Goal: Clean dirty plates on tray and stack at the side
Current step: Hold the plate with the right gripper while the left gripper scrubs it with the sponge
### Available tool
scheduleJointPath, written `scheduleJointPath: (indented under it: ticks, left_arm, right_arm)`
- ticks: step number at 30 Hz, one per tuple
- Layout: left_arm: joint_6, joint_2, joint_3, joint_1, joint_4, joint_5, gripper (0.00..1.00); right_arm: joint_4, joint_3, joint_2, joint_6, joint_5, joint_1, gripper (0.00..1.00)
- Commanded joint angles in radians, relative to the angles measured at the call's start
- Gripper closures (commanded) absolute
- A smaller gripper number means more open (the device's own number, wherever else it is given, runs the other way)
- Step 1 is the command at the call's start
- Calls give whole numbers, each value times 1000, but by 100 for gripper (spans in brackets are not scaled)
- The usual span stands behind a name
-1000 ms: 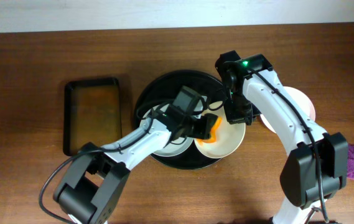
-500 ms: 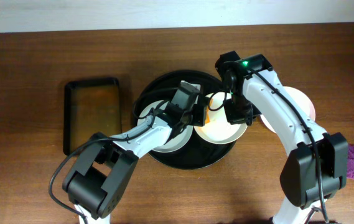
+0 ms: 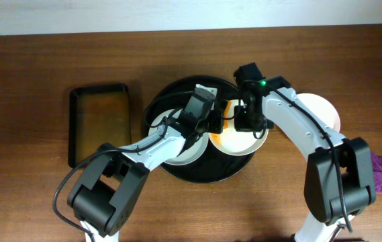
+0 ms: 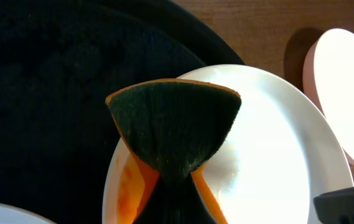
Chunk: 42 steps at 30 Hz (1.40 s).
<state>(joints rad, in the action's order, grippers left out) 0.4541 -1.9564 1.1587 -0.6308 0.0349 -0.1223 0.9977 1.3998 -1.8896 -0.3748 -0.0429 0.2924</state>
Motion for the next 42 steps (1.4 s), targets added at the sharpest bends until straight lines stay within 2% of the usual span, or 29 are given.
scheduleJointPath:
  ticks: [1,7,10,18,27,31,35,38,42]
  left_arm:
    - [5,-9,2,-1,6,-1,100]
    - [5,-32,2,-4,-8,-4,100]
    - [5,-32,2,-4,-13,-5,100]
    - [5,-32,2,-4,3,-4,100]
    - [5,-108,2,-4,192,-18,100]
    - [1,-148,2,-4,320,50,100]
    - [1,-158,2,-3,226,22,100]
    - [1,-127,2,2,53,7,100]
    - [1,38,2,25,-177,7,100]
  right_arm:
    - [-14,-35,-4,-139,13,-25,96]
    - [-48,-39,-4,-237,72,-26,96]
    - [-63,-48,-4,-290,18,-27,96]
    - [-191,-207,-15,-386,16,-26,96]
    - [-174,-208,-15,-382,32,-26,96]
    - [-165,-208,-15,-379,32,-25,96]
    - [-165,-208,-15,-362,32,-26,96]
    - [-164,-208,-15,-362,32,-26,96]
    - [-164,-208,-15,-362,32,-26,96]
